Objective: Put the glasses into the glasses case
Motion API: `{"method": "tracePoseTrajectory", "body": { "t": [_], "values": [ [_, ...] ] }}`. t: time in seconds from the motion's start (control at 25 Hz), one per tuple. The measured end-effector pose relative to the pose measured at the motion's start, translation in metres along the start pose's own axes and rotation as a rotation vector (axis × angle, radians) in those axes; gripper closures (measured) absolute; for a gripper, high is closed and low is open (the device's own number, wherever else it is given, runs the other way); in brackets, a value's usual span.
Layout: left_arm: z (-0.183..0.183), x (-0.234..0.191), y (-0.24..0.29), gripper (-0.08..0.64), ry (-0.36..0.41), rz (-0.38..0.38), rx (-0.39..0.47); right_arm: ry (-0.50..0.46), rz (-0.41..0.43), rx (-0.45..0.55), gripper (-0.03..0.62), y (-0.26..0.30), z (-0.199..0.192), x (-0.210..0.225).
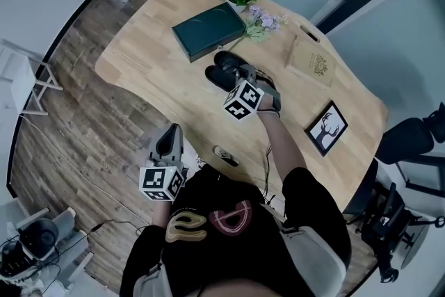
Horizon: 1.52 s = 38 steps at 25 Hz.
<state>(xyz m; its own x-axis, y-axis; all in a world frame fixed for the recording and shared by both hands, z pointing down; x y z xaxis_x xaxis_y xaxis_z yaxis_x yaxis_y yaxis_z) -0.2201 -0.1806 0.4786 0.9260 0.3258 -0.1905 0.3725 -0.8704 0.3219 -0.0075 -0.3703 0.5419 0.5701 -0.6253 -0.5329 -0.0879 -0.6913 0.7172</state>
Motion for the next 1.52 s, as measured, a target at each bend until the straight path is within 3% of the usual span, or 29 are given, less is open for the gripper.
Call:
{"method": "tracePoseTrajectory", "body": {
  "t": [0.2,0.96,1.52],
  "values": [
    [0.002,-0.005,-0.005,0.529,-0.041,0.033,0.007,0.004,0.029,-0.022,0.581,0.02,-0.003,-0.003],
    [-0.008,-0.031,-0.007,0.529,-0.081,0.141,-0.036,-0.062,0.059,-0.123,0.581,0.077,0.0,-0.013],
    [-0.019,-0.034,-0.011,0.529,-0.099,0.172,-0.061,-0.122,-0.018,-0.204,0.58,0.094,-0.006,-0.008]
  ]
}}
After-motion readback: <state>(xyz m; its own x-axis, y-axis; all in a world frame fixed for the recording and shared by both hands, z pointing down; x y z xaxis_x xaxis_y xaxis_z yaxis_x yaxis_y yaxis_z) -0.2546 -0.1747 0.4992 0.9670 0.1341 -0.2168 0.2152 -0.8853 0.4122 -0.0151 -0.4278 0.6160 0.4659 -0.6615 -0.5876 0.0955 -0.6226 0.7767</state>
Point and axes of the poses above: the fingertips, and each gripper's own axes: y forward along the fingers, x to its right, z out of its top, the point moved 6 cm from there along -y, backward along the fingers, and after that the axes turned 6 degrees about y, right-handed, at the moved point
